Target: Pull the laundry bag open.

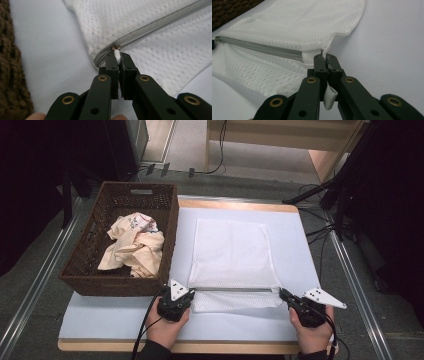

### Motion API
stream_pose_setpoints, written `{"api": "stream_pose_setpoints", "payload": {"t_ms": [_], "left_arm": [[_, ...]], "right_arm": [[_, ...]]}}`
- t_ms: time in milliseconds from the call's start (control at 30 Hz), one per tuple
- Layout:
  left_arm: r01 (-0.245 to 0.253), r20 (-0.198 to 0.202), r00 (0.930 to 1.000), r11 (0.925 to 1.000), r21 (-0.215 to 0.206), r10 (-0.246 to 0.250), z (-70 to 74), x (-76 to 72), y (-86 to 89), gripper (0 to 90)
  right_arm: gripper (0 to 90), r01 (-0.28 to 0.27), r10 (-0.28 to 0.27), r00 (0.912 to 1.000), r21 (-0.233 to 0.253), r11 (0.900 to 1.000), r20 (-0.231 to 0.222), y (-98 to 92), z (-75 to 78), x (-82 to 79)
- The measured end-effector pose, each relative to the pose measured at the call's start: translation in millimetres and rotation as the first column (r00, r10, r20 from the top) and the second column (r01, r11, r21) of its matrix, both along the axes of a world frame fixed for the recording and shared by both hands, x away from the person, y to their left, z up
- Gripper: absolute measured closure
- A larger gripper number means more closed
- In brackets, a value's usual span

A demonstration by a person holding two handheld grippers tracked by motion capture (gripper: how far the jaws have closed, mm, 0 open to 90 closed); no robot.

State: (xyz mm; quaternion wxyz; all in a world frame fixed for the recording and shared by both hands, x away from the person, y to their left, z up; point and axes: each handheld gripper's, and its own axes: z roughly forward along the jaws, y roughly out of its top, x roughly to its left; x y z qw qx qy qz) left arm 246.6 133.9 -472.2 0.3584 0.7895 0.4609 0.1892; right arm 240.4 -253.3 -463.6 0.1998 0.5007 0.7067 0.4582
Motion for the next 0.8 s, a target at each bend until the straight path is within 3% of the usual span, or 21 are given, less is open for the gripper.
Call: {"api": "stream_pose_setpoints", "payload": {"t_ms": [567,733,800], "left_arm": [[-0.024,0.007,0.9997,0.9996,0.012,0.024,3.7,-10.0,11.8,87.2],[-0.044,0.019,0.9988,0.9985,0.031,0.044,3.9,-7.7,17.6,87.2],[-0.044,-0.013,0.999,0.9988,-0.023,0.044,3.3,-4.9,21.8,87.2]], "right_arm": [[89.7,-0.013,0.013,0.9996,0.011,1.0,-0.023,-2.3,-2.7,1.1],[89.6,-0.001,0.0,0.9998,-0.013,1.0,-0.017,-0.5,-2.8,-0.2],[89.7,-0.006,0.006,0.9996,0.017,1.0,-0.028,-5.1,-3.0,0.5]]}}
